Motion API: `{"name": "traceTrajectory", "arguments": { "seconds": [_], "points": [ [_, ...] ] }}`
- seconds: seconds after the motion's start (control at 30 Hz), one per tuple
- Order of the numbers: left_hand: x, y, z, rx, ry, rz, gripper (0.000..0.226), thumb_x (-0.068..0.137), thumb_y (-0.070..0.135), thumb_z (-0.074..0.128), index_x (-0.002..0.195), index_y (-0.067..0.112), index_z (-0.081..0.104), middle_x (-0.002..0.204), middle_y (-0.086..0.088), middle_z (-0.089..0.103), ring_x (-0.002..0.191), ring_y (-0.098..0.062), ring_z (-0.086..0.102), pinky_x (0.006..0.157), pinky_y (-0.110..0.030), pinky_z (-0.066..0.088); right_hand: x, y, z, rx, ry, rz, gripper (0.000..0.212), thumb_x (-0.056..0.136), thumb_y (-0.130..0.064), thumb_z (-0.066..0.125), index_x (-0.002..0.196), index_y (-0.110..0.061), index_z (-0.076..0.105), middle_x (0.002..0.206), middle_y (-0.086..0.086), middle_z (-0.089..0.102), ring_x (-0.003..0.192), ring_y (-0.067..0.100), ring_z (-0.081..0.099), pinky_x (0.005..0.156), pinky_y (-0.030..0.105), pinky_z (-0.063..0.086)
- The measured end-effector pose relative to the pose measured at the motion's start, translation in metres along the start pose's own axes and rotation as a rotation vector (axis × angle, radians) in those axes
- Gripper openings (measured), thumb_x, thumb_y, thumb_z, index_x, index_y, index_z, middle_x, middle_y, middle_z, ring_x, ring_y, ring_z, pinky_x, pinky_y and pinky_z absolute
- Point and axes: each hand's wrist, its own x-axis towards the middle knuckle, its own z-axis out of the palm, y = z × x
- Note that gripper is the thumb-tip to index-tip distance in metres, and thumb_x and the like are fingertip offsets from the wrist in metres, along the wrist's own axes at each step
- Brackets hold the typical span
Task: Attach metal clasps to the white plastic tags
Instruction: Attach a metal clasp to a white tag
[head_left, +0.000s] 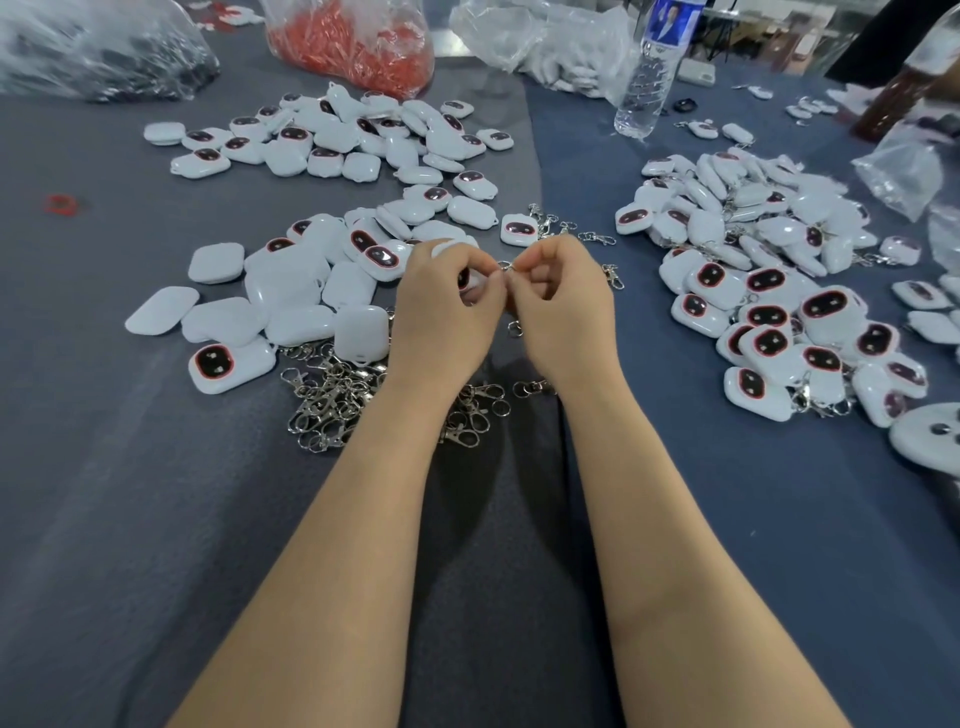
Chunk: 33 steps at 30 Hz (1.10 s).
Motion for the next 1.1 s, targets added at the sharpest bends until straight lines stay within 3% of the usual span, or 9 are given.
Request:
{"name": "traceTrajectory", "arguments": {
  "seconds": [0.17,0.3,0.5,0.63,0.8,1.1],
  "points": [
    [0.0,-0.0025,-0.0002,0.044,0.002,0.009,0.008,0.087,0.014,0.061,0.092,0.011,0.066,0.106,0.0,0.049,0.082,-0.005,0.045,0.067,-0.006,0.03,0.0006,-0.0005,0.0006,-0.04,-0.033,-0.011,0.019,0.087,-0.004,0.058,0.082,-0.022,0.054,0.075,-0.007,0.055,0.069,0.006,0.052,0.07,0.022,0.051],
    [0.0006,-0.0024,0.0008,0.062,0.031,0.013,0.007,0.088,0.015,0.06,0.092,0.011,0.065,0.109,-0.001,0.05,0.084,-0.006,0.044,0.071,-0.012,0.03,-0.001,-0.0014,0.0019,-0.098,-0.034,-0.065,0.015,0.086,-0.002,0.056,0.09,-0.016,0.057,0.079,-0.007,0.058,0.07,0.005,0.052,0.066,0.011,0.045],
    [0.0013,-0.0034,0.0023,0.058,0.054,0.018,0.007,0.088,0.01,0.058,0.09,0.008,0.064,0.113,-0.006,0.052,0.079,0.002,0.037,0.067,-0.004,0.025,-0.0029,-0.0015,0.0032,-0.126,0.023,-0.089,0.008,0.086,-0.009,0.063,0.083,-0.015,0.058,0.076,-0.001,0.06,0.068,0.009,0.051,0.064,0.016,0.045],
    [0.0012,-0.0031,0.0016,0.07,0.041,0.038,0.007,0.089,0.01,0.057,0.091,0.008,0.064,0.113,-0.008,0.053,0.081,-0.002,0.039,0.067,0.001,0.025,-0.0028,-0.0018,0.0035,-0.094,0.028,-0.061,0.009,0.086,-0.009,0.063,0.083,-0.016,0.058,0.074,-0.005,0.058,0.065,0.004,0.049,0.062,0.011,0.043],
    [0.0002,-0.0026,0.002,0.072,0.047,0.047,0.007,0.089,0.01,0.057,0.091,0.007,0.064,0.113,-0.007,0.053,0.08,-0.003,0.039,0.068,-0.006,0.025,-0.0033,-0.0023,0.0039,-0.08,0.032,-0.045,0.007,0.086,-0.011,0.063,0.086,-0.016,0.059,0.074,-0.01,0.056,0.064,0.001,0.049,0.063,0.009,0.043],
    [0.0004,-0.003,0.0029,0.073,0.035,0.028,0.006,0.089,0.009,0.056,0.087,0.01,0.062,0.107,-0.006,0.053,0.079,-0.004,0.04,0.066,-0.005,0.027,-0.0012,-0.0001,0.0022,-0.088,-0.017,0.006,0.006,0.087,-0.014,0.065,0.085,-0.017,0.06,0.074,-0.009,0.056,0.063,0.001,0.048,0.06,0.006,0.041]
  ]
}}
